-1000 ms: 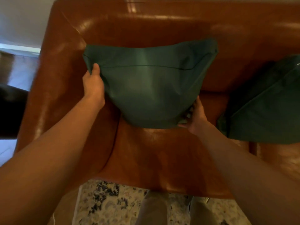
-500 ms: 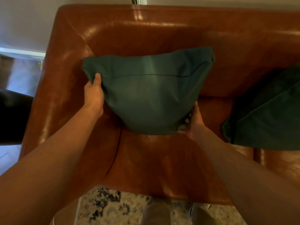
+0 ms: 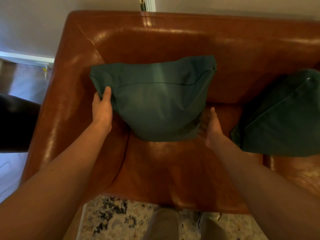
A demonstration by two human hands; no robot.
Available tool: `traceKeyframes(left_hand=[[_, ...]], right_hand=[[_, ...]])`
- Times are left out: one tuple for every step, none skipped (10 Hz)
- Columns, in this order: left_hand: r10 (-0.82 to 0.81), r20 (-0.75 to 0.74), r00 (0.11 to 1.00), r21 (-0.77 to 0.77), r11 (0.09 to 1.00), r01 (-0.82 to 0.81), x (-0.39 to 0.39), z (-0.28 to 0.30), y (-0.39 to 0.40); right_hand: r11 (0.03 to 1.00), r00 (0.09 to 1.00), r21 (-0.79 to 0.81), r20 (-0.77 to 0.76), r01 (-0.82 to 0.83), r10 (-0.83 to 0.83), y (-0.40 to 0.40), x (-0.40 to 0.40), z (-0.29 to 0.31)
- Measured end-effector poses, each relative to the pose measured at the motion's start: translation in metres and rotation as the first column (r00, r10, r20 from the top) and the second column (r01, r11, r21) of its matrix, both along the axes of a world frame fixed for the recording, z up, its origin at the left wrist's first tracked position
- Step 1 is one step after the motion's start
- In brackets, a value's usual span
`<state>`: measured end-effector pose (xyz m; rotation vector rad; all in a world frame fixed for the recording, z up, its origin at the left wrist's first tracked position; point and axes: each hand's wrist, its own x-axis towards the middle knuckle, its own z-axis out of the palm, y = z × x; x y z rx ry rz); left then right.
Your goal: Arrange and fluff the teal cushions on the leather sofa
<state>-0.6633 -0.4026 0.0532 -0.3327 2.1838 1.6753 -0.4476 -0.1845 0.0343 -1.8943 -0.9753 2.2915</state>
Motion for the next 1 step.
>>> traceKeyframes(left_hand=[[0.027,-0.018,0.999,-0.112,0.993,-0.029,0.0171,0.0015,-0.0113]], right_hand=[[0.996,1.0,0.083,-0.009,-0.023,0.023,0.0009,0.0072,0.0178]])
